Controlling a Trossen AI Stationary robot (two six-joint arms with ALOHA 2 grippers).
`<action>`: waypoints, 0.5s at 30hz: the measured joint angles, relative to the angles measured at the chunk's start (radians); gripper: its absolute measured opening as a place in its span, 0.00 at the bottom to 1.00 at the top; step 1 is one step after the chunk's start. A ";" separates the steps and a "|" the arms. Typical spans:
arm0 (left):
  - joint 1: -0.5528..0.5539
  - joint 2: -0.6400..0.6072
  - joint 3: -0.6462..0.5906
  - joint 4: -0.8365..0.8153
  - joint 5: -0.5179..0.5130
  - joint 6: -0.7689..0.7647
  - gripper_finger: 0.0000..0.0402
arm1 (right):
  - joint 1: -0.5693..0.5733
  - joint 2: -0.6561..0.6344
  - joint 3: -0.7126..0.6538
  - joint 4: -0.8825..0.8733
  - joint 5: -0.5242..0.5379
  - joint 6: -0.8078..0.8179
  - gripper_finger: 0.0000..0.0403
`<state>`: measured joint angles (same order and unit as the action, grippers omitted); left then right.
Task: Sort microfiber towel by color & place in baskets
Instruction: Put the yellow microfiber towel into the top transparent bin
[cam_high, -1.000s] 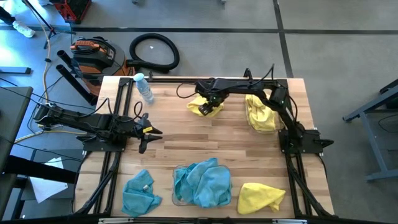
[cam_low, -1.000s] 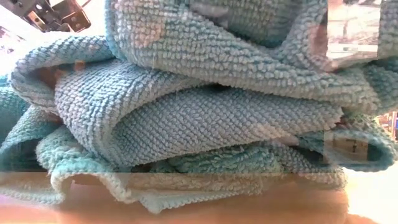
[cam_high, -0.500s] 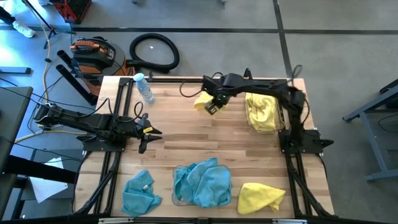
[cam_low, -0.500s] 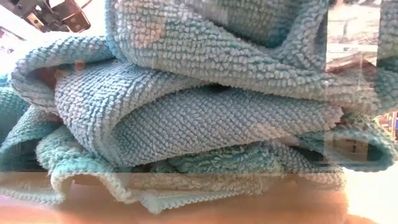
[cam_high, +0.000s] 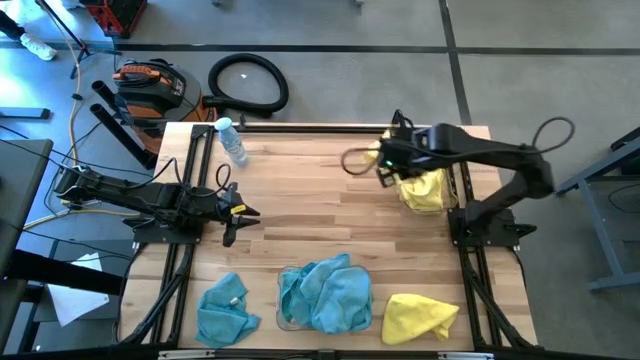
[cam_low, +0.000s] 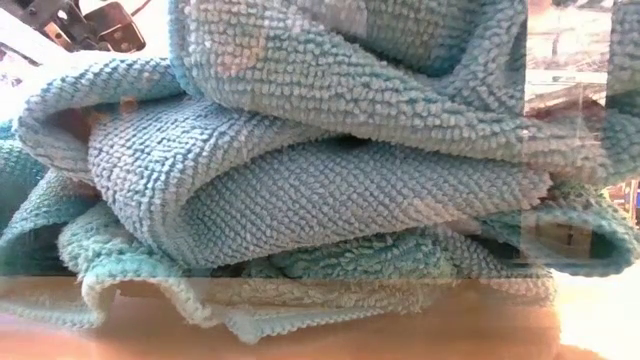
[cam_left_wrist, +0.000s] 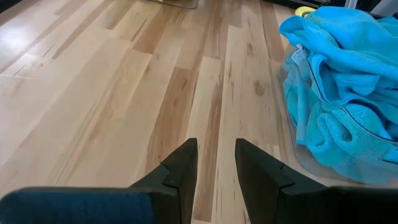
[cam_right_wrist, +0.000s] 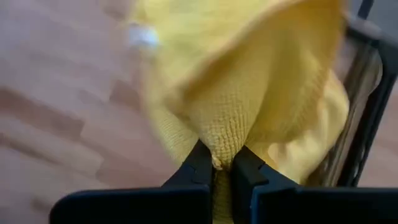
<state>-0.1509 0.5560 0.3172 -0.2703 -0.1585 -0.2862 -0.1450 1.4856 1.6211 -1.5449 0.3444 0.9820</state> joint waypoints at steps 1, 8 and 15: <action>0.000 0.000 0.000 0.000 0.000 -0.001 0.24 | 0.008 -0.025 -0.024 -0.016 -0.014 0.026 0.01; 0.000 0.000 0.000 -0.004 0.000 -0.018 0.24 | 0.028 -0.242 -0.349 -0.026 -0.040 0.192 0.01; 0.000 0.000 0.000 -0.004 0.000 0.008 0.24 | 0.028 -0.486 -0.589 -0.025 -0.102 0.350 0.01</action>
<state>-0.1509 0.5564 0.3172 -0.2740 -0.1589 -0.2787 -0.1165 0.9993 1.0319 -1.5697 0.2428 1.3321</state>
